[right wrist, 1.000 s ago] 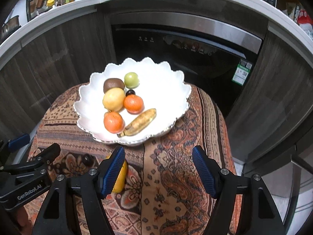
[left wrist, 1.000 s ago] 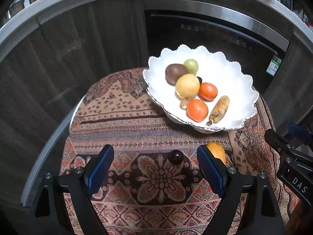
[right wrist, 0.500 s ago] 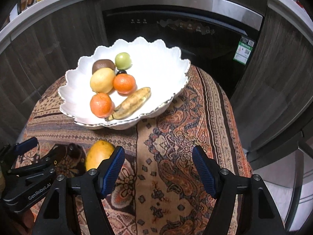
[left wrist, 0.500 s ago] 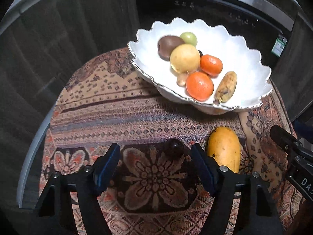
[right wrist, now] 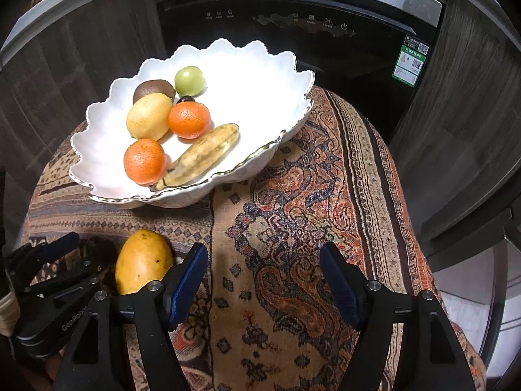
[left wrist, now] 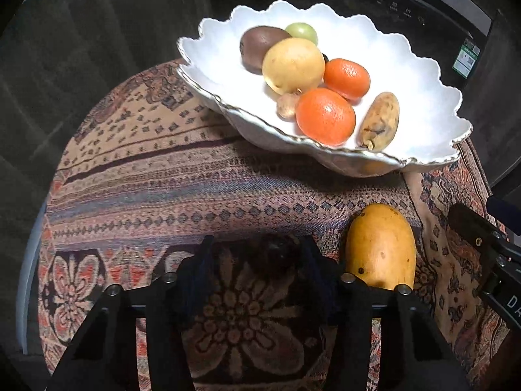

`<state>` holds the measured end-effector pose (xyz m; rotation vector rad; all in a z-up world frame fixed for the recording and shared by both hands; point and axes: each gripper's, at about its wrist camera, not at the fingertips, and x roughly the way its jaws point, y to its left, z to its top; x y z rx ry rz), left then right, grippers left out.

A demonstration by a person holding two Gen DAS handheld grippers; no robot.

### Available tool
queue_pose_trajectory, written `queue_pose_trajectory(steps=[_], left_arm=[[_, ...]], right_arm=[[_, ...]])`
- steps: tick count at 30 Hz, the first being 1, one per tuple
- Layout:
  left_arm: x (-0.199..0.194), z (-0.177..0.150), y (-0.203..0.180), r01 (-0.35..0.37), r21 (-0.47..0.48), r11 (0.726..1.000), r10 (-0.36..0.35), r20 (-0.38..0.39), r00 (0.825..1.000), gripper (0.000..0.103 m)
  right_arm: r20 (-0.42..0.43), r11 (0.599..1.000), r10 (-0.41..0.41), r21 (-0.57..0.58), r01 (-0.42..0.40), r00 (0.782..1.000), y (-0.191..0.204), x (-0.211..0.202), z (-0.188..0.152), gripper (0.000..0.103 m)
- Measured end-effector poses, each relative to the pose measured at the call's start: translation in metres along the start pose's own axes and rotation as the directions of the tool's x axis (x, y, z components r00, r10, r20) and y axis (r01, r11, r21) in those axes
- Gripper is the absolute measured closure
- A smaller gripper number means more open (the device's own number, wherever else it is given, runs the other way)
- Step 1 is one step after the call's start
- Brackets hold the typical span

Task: Organize fruits
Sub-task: 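Grasp the remaining dark plum with the left gripper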

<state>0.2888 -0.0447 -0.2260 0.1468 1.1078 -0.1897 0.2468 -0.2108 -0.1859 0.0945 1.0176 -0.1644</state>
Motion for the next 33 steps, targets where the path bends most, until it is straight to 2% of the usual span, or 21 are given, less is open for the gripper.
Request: queue_pose_trajectory(steps=[2,6,7,13,22,30,33], left_arm=[[0.001,0.0,0.0,0.01,-0.004,1.0,-0.01,0.009,1.0,0.056],[0.003,0.0,0.0,0.026,0.001,1.0,-0.026,0.011,1.0,0.073],[0.003,0.0,-0.001,0.029,0.003,1.0,-0.029,0.01,1.0,0.074],[-0.006,-0.003,0.006,0.035,-0.012,0.999,-0.034,0.014,0.999,0.075],[-0.048,-0.021,0.023,0.008,-0.044,0.999,-0.005,0.061,0.998,0.076],[-0.065,-0.036,0.073,-0.074,-0.115,0.991,0.084,0.085,0.993,0.076],[-0.065,-0.042,0.087,-0.078,-0.145,0.986,0.09,0.078,0.993,0.076]], right_arm=[[-0.001,1.0,-0.002,-0.003,0.002,1.0,-0.001,0.001,0.0,0.031],[-0.003,1.0,0.002,0.005,-0.002,1.0,-0.002,0.003,0.0,0.031],[-0.003,1.0,0.004,0.006,-0.004,1.0,-0.003,0.002,-0.001,0.031],[0.012,1.0,0.006,-0.003,-0.006,1.0,0.0,-0.006,0.0,0.031],[0.046,0.999,0.031,-0.041,-0.029,0.998,0.023,-0.029,0.0,0.031],[0.023,0.993,0.058,-0.104,-0.055,0.998,0.065,-0.027,-0.012,0.031],[0.01,0.991,0.052,-0.125,-0.05,0.999,0.079,-0.019,-0.015,0.031]])
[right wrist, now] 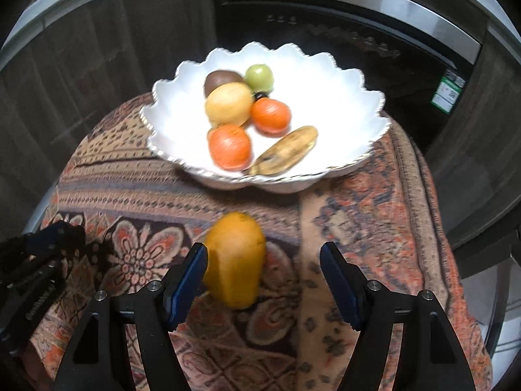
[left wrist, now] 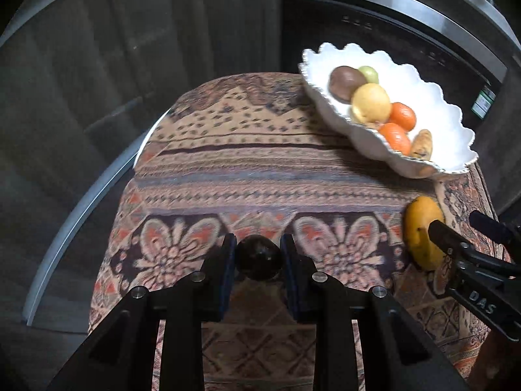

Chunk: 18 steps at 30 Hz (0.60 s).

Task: Organize fruits
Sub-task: 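Grasp the mango with the right gripper while the left gripper holds the plum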

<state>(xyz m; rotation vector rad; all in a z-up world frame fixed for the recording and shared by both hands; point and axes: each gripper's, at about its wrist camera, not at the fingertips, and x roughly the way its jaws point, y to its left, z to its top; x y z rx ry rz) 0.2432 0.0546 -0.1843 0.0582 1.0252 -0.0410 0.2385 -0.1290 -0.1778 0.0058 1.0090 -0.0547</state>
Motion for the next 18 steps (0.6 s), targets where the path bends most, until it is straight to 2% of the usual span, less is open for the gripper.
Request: queue_pose_trajectory(steps=[12,15,18], left_arm=[[0.008,-0.009,0.016,0.016,-0.051,0.999,-0.017,-0.023,1.0,0.076],[0.01,-0.01,0.017,0.017,-0.054,0.998,-0.018,-0.025,1.0,0.076],[0.009,-0.011,0.019,0.018,-0.062,0.998,-0.02,-0.026,0.999,0.076]], right_arm=[[-0.088,1.0,0.002,0.01,-0.001,0.996,0.015,0.042,0.0,0.032],[-0.094,1.0,0.011,0.016,-0.009,0.995,0.016,0.046,-0.002,0.039],[-0.085,1.0,0.011,-0.002,-0.011,0.996,0.02,0.046,-0.001,0.051]])
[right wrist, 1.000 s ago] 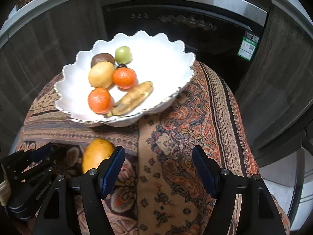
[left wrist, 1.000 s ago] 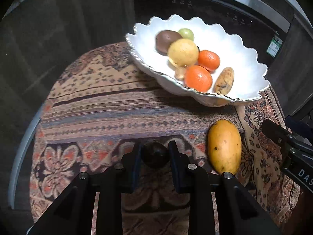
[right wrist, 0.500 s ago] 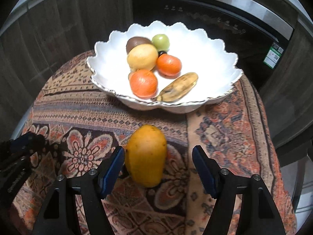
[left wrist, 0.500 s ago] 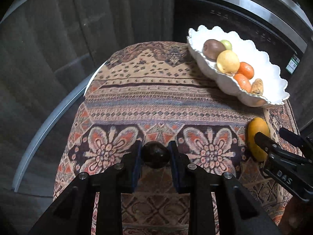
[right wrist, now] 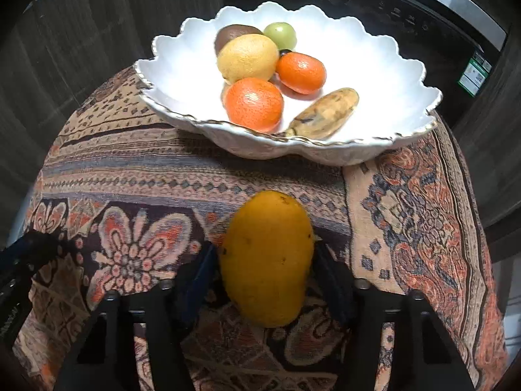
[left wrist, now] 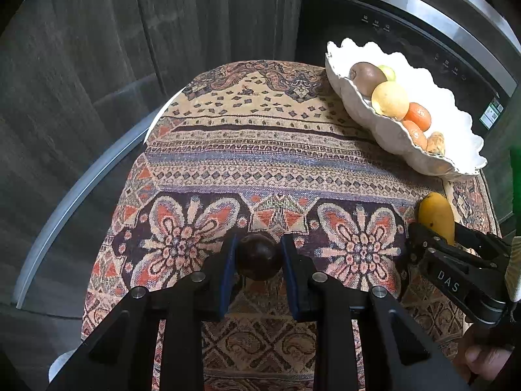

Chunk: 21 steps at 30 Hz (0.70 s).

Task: Organize fruits
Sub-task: 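Grasp the mango with the right gripper while the left gripper holds the plum, then carry the plum and mango in both grippers over the bowl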

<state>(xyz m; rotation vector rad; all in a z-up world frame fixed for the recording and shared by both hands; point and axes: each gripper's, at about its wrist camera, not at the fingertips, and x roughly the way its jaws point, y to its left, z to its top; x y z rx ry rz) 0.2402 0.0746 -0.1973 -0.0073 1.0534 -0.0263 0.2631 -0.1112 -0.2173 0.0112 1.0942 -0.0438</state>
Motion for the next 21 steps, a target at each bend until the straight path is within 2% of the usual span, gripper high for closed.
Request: queue_pose_trajectory(steps=[9,21], left_arm=[[-0.009,0.002,-0.006,0.003,0.014,1.0,-0.004,0.012,1.0,0.076],[-0.038,0.009,-0.031,0.026,0.052,0.998,-0.029,0.054,0.998,0.076]], right_arm=[[0.009,1.0,0.022,0.001,-0.022,1.0,-0.002,-0.012,-0.003,0.052],[0.082,0.999,0.04,0.025,-0.042,0.996,-0.029,-0.064,-0.009,0.052]])
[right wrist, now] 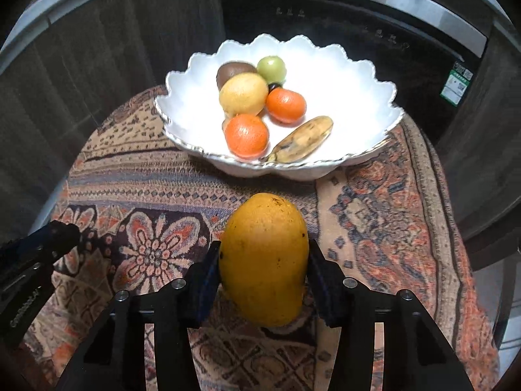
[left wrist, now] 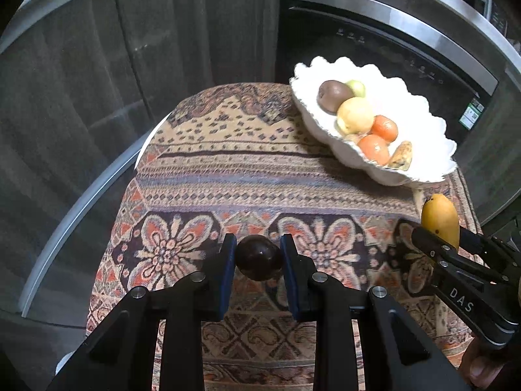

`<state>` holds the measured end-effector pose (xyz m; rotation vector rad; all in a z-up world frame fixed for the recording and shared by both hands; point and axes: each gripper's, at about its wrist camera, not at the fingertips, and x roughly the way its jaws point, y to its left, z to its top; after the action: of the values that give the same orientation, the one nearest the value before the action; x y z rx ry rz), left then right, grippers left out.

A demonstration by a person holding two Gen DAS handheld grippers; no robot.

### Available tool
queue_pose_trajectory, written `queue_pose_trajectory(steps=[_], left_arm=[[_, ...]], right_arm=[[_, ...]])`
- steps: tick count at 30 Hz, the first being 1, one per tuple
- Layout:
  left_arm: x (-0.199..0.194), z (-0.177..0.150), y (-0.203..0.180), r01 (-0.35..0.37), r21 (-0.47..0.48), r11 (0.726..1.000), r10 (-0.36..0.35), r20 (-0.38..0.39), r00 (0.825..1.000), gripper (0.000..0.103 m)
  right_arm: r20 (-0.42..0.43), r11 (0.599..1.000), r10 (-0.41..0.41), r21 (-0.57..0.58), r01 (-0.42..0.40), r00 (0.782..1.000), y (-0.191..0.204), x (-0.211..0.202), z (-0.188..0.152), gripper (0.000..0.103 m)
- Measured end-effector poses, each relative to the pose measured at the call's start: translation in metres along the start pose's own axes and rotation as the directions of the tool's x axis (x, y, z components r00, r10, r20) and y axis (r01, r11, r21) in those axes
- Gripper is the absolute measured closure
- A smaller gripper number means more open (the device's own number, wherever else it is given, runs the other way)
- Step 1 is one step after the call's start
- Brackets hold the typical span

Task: Organize fruits
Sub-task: 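Carry the plum and mango in both grippers over the bowl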

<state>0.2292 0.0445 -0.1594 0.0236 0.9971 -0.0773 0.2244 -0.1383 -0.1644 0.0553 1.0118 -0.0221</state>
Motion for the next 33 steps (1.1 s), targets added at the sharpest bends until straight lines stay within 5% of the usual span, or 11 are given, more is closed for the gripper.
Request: queue_pose_trajectory(steps=[17,33], left_arm=[[-0.03,0.055,-0.055,0.062,0.076,0.995,-0.067,0.072,0.995,0.076],[-0.006,0.118,-0.084,0.061,0.119,0.991,-0.071,0.086,0.994,0.075]], right_arm=[[0.129,0.999,-0.03,0.024,0.027,0.991,-0.037,-0.061,0.046,0.052],[0.13,0.998,-0.048,0.045,0.043,0.99,-0.068,-0.04,0.108,0.052]])
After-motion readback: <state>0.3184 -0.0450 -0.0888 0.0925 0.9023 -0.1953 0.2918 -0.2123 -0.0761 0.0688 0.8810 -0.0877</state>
